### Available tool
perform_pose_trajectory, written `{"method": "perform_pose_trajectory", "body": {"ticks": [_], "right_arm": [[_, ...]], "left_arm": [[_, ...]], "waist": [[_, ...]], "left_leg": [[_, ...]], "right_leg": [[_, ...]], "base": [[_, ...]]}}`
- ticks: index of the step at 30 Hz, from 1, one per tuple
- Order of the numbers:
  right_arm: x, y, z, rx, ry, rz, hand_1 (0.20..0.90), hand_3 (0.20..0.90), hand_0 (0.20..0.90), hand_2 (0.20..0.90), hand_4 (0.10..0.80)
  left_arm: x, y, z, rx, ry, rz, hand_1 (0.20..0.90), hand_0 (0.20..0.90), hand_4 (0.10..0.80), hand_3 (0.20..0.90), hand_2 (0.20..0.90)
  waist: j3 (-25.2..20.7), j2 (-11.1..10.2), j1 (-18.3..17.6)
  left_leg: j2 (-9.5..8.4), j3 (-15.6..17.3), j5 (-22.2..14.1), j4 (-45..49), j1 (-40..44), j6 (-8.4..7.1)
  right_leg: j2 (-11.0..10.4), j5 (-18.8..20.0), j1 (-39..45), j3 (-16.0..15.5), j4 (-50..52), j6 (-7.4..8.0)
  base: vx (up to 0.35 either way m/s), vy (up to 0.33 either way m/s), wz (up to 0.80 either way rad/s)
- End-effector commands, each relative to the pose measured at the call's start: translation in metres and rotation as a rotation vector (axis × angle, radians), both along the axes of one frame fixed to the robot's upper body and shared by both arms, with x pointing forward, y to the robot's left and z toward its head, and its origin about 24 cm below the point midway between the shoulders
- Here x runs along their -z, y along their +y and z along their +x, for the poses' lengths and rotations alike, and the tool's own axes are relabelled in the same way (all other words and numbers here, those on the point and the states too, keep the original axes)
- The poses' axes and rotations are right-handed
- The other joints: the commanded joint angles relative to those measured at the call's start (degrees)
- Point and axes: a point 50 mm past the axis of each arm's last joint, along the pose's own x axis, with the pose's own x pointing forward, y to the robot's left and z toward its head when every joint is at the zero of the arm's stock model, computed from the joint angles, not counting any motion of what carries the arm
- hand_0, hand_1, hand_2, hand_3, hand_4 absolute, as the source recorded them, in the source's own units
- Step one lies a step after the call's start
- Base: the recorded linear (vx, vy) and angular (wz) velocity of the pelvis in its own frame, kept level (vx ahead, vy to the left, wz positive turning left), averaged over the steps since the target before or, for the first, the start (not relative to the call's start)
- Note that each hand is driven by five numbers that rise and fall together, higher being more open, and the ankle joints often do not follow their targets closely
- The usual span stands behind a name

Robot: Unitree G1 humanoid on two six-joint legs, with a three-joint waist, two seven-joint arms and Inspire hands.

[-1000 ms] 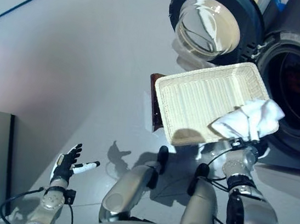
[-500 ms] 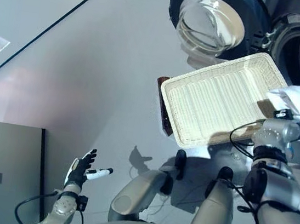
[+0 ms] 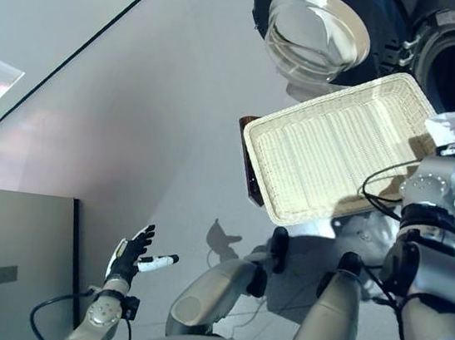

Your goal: Pick up the clothes and place them into the washing machine

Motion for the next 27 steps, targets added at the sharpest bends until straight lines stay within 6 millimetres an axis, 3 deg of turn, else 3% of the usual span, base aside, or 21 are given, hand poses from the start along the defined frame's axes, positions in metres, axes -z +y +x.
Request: {"method": "perform_pose_trajectory", "body": {"ticks": [1,14,21,25,27], "right_arm": [[-0.176,-0.016,-0.041,0.134,-0.324,-0.664,0.200,0.200,0.200,0.200,0.300],[-0.187,-0.018,-0.045,0.118,-0.301,-0.734,0.200,0.200,0.200,0.200,0.300],[-0.186,-0.026,-0.051,0.136,-0.260,-0.765,0.200,0.200,0.200,0.200,0.300],[-0.175,-0.034,-0.053,0.147,-0.189,-0.776,0.200,0.200,0.200,0.200,0.300],[-0.162,-0.047,-0.053,0.165,-0.055,-0.749,0.200,0.200,0.200,0.200,0.300]], "left_arm": [[-0.003,0.025,-0.010,-0.095,-0.015,0.033,0.900,0.900,0.800,0.900,0.900],[-0.001,0.035,-0.014,-0.137,0.001,0.037,0.900,0.900,0.800,0.900,0.900],[0.001,0.039,-0.017,-0.152,0.020,0.049,0.900,0.900,0.800,0.900,0.900],[0.001,0.040,-0.019,-0.156,0.025,0.053,0.900,0.900,0.800,0.900,0.900],[0.002,0.041,-0.022,-0.154,0.039,0.062,0.900,0.900,0.800,0.900,0.900]], "waist": [[-4.24,0.89,-1.76],[-7.47,-2.64,-1.91],[-9.56,-3.55,-1.84],[-10.96,-4.58,-1.88],[-11.64,-5.49,-1.91]], "left_leg": [[0.41,-2.22,-1.11,4.13,-2.24,-5.70],[1.05,-3.77,-0.01,-0.44,2.66,-6.90],[1.57,-4.23,1.11,-2.71,4.71,-7.09],[1.83,-4.82,2.01,-5.14,6.62,-7.38],[2.01,-4.99,2.50,-6.41,7.39,-7.51]], "right_leg": [[1.68,1.79,6.04,-2.36,-6.93,0.13],[2.62,1.90,11.30,-4.52,-11.80,0.01],[2.66,2.92,13.59,-5.55,-14.68,0.12],[2.73,3.45,15.59,-6.55,-17.31,0.27],[2.91,3.81,16.33,-6.88,-18.46,0.41]], "base": [[0.051,-0.019,-0.02],[0.040,-0.034,0.03],[0.052,-0.026,0.02],[0.082,-0.030,0.02],[0.059,-0.024,0.01]]}}
